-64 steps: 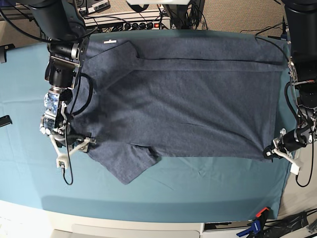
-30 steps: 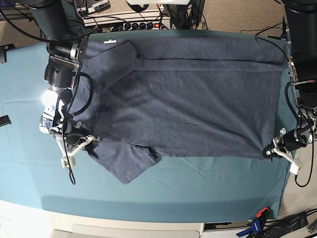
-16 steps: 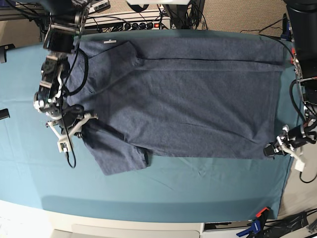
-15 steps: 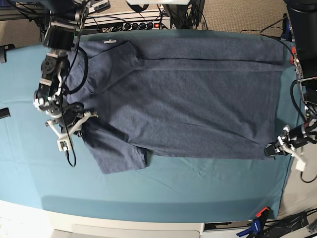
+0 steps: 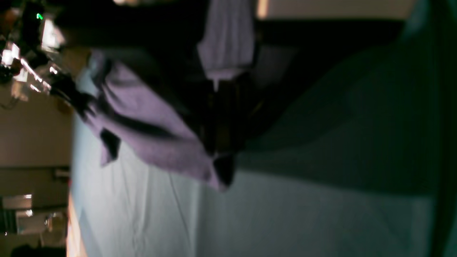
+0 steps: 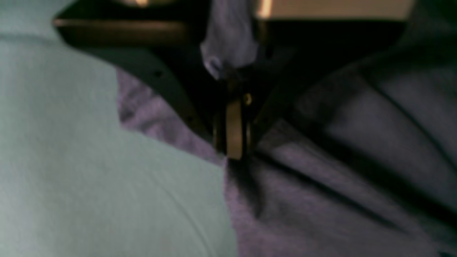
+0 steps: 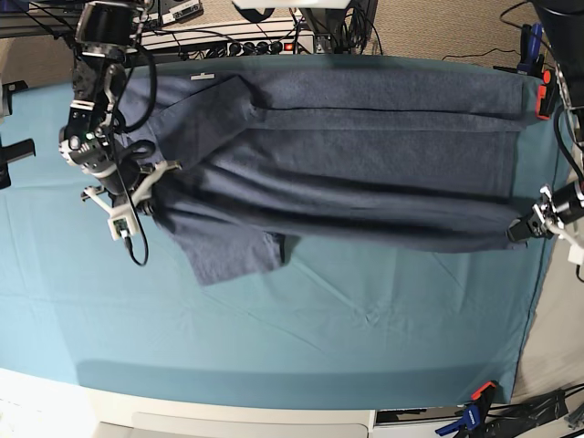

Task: Fold the T-shirt properly
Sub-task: 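Lift the hem and carry it toward the folded collar edge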

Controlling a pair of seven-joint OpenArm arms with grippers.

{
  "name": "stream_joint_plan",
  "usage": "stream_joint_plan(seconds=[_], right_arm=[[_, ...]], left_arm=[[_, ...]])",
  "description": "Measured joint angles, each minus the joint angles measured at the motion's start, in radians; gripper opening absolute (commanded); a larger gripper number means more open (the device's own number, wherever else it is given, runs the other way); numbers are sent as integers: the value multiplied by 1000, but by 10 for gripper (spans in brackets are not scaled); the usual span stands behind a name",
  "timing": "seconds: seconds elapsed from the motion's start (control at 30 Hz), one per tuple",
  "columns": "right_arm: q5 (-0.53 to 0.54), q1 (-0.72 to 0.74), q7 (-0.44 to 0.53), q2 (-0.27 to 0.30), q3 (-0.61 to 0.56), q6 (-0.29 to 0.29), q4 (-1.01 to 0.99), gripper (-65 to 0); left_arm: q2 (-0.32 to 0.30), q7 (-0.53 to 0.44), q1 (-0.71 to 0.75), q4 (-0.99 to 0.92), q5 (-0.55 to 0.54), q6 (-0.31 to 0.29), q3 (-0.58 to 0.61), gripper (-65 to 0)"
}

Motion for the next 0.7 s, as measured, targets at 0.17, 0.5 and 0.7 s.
stream_joint_plan(seconds=[0.17,0.5,0.7], right_arm=[[3,-43,1,55,-1,4,0,-650],[87,-61,0,74,92,1,1,-650],[150,-61,-2,71,222,9,1,-650]], left_arm=[[0,51,25,0,-61,0,0,-650],[-6,107,39,11,-61,0,0,-650],[-12,119,40,68,-64,-4,0,-650]])
